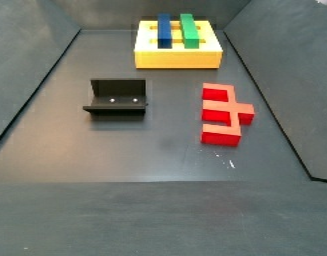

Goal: Pick up the purple object. Move up. Move to above the board. Insert the purple object.
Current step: Insert the purple object.

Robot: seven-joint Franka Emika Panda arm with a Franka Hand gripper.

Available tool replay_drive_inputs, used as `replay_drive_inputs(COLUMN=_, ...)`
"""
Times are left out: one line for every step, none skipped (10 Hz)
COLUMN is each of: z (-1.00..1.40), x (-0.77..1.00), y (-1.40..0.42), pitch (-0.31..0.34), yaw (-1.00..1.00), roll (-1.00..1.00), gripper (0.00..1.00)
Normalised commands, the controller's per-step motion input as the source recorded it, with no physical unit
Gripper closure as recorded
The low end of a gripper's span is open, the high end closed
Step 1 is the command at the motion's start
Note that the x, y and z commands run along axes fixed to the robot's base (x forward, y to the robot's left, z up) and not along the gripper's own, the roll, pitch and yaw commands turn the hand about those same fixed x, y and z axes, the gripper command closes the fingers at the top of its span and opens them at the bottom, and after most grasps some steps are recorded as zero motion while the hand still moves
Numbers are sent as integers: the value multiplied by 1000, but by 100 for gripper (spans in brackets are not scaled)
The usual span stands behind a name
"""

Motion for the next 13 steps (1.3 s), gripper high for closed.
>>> replay_drive_inputs(z=-409, x=0, y=-111, pitch=-130, yaw=111, roll=14, gripper=100)
replay_drive_inputs(z=-423, x=0, y=-100, pitch=-127, yaw=106, roll=0, gripper=100)
replay_drive_inputs(z=-443, x=0, y=-131, pitch=-147, yaw=106, roll=0, gripper=100)
replay_drive_inputs(z=-351, x=34, y=-180, pitch=-107, yaw=57, roll=20, gripper=100)
replay_drive_inputs(z=-237, x=203, y=-246, pitch=-20, yaw=57, roll=161, gripper=100)
replay_drive_inputs(z=-214, x=163, y=-243, pitch=0, yaw=66, roll=211, gripper=100)
replay_drive_inputs(z=-271, x=89, y=-217, pitch=-10, yaw=74, roll=200, gripper=100)
replay_drive_inputs(z=-283, x=0, y=-186, pitch=-36, yaw=89, roll=209, gripper=100)
replay_drive_inputs(z=-237, x=-60, y=-163, pitch=-93, yaw=131, roll=191, gripper=100)
replay_drive_inputs(z=-260, x=-3, y=-46, pitch=-84, yaw=80, roll=71, gripper=100)
replay_drive_inputs(z=-249, x=-43, y=-14, pitch=-49, yaw=60, roll=37, gripper=100)
replay_drive_inputs(z=-214, x=-31, y=-6, pitch=-37, yaw=57, roll=6, gripper=100)
replay_drive_inputs(z=-166, x=0, y=0, pitch=-17, yaw=26, roll=0, gripper=100)
